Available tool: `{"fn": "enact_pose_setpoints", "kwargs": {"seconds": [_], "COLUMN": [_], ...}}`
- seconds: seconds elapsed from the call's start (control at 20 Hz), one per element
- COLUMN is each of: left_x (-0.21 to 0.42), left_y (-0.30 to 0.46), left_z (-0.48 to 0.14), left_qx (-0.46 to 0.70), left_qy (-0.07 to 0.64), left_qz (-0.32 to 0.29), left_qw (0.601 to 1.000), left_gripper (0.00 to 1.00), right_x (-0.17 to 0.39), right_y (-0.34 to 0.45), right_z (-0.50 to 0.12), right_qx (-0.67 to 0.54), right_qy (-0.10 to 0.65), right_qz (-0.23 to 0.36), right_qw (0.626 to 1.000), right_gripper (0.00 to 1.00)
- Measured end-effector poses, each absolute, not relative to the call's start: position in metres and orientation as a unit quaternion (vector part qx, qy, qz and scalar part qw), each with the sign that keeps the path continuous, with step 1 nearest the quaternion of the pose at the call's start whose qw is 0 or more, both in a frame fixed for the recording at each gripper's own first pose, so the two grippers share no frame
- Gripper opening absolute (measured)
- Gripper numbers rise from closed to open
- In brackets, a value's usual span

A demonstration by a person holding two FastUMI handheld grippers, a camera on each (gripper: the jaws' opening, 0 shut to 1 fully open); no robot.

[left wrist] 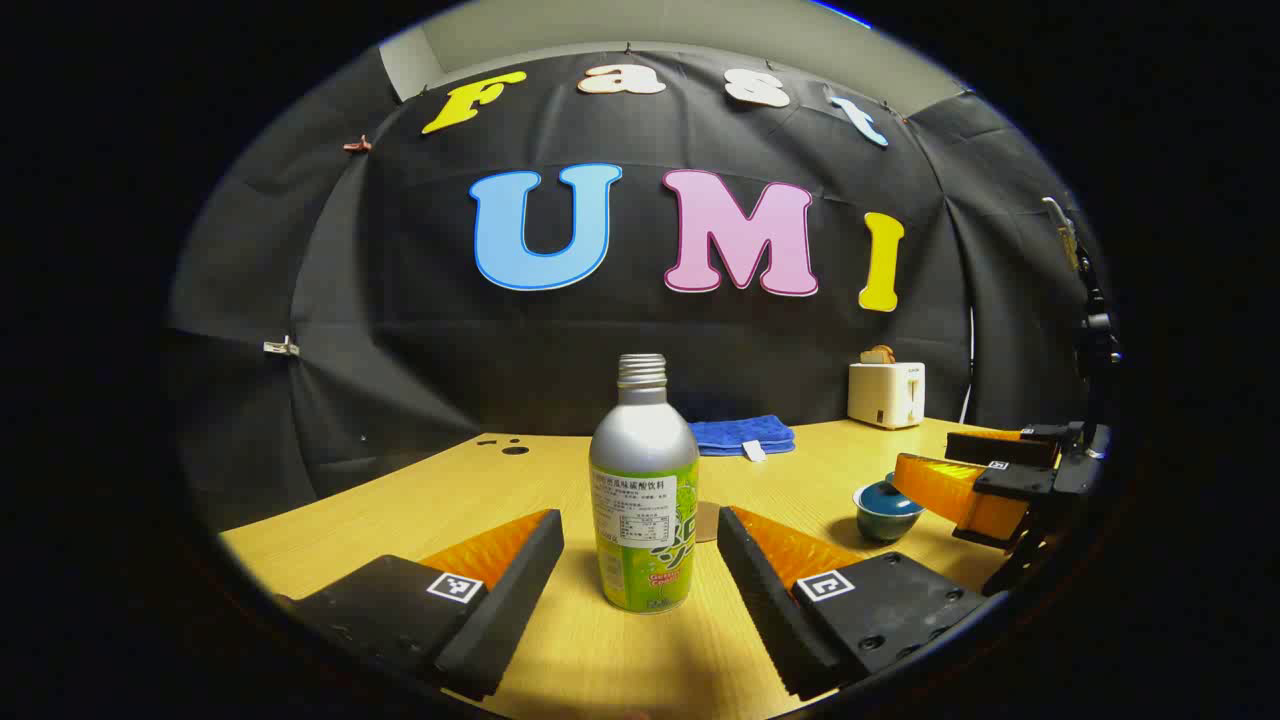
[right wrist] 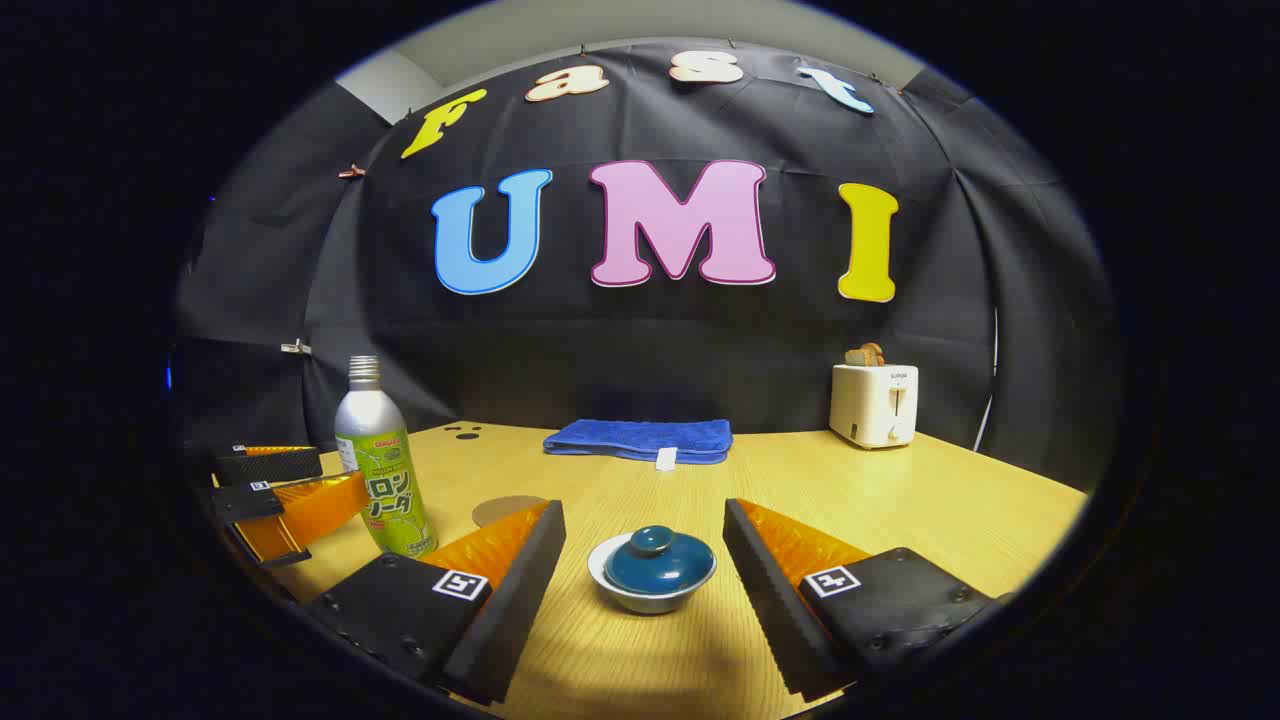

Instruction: Open the teacup lid with one hand, grasp the water bottle and pour water into the teacup with the other hand; after pouring, place the water bottle on the coaster and then close the teacup lid.

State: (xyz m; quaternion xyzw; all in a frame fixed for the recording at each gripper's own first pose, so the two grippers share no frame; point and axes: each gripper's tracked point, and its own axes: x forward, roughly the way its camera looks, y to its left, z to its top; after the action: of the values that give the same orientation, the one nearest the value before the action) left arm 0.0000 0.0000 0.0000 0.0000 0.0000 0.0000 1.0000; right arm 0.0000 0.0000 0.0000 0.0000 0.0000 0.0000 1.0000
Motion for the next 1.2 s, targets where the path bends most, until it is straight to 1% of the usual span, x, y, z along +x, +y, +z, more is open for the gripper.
{"fn": "enact_pose_setpoints", "kwargs": {"seconds": [0.25, 0.75, 1.0, 1.05, 1.1, 1.15, 1.2], "left_x": [0.001, 0.001, 0.001, 0.001, 0.001, 0.001, 0.001], "left_y": [0.000, -0.003, -0.003, -0.003, -0.003, -0.003, -0.005], "left_z": [0.002, 0.002, 0.002, 0.002, 0.001, 0.002, 0.001], "left_qx": [0.000, -0.002, -0.002, -0.002, -0.002, -0.002, -0.002], "left_qy": [0.001, 0.001, 0.002, 0.002, 0.002, 0.003, 0.002], "left_qz": [0.000, -0.005, -0.005, -0.005, -0.005, -0.005, -0.008], "left_qw": [1.000, 1.000, 1.000, 1.000, 1.000, 1.000, 1.000], "left_gripper": [0.98, 0.98, 0.98, 0.98, 0.98, 0.98, 0.98], "right_x": [0.008, 0.009, 0.014, 0.016, 0.020, 0.024, 0.027], "right_y": [0.004, 0.002, 0.001, -0.001, -0.002, -0.005, -0.008], "right_z": [0.000, 0.000, -0.006, -0.009, -0.011, -0.014, -0.015], "right_qx": [0.000, 0.000, -0.004, -0.008, -0.013, -0.019, -0.025], "right_qy": [0.000, 0.000, 0.019, 0.027, 0.036, 0.045, 0.052], "right_qz": [0.014, 0.011, 0.015, 0.014, 0.015, 0.013, 0.011], "right_qw": [1.000, 1.000, 1.000, 1.000, 0.999, 0.999, 0.998], "right_gripper": [0.99, 0.98, 0.98, 0.93, 0.85, 0.80, 0.80]}}
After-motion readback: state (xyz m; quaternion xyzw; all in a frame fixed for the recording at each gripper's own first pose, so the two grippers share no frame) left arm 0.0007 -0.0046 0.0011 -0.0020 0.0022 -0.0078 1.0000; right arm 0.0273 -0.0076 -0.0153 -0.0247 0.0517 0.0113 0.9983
